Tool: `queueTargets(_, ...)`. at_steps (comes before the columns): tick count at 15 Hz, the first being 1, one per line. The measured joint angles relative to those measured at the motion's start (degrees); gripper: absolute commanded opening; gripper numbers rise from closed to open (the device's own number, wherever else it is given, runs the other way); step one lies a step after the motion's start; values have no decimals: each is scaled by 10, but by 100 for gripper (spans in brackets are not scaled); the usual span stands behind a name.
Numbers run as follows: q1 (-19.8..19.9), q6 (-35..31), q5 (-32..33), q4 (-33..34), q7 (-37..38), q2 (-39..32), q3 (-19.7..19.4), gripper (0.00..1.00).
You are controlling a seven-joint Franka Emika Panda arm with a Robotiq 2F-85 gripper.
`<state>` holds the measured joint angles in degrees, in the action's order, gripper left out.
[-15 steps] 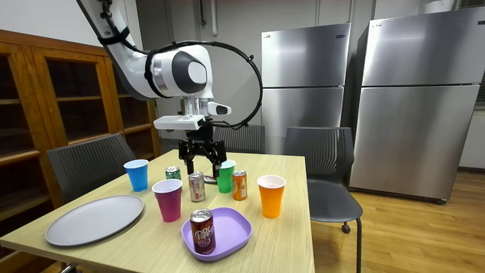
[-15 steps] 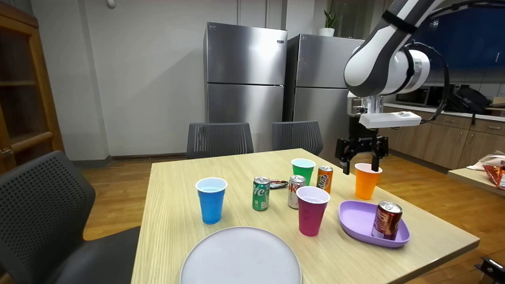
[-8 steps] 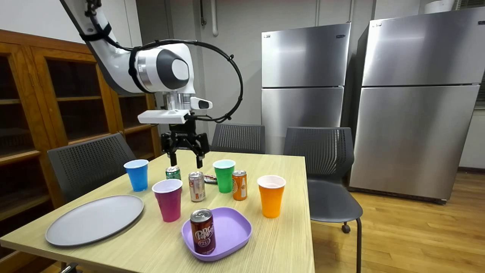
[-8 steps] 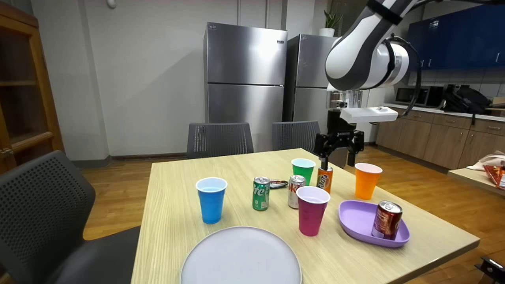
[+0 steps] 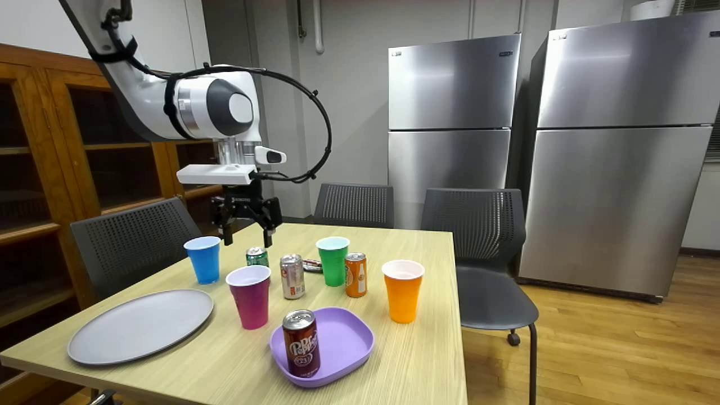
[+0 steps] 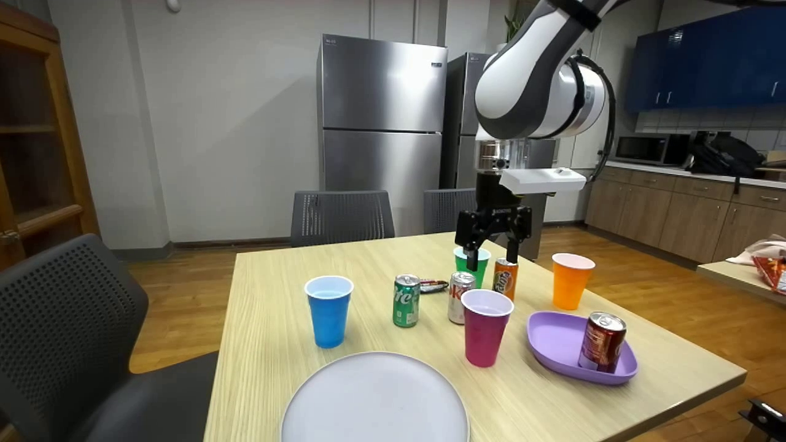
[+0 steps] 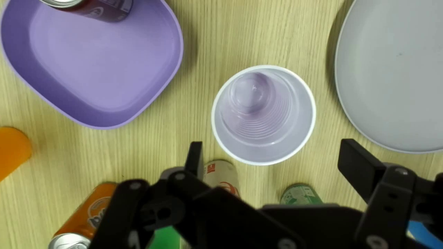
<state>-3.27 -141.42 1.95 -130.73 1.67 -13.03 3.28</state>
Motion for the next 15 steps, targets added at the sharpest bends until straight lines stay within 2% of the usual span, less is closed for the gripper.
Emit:
queueTargets(7,-22,-2,-1,17,-8,-43,18,100)
queueTargets(15,-29,-2,0,23,-8,-79,20,100)
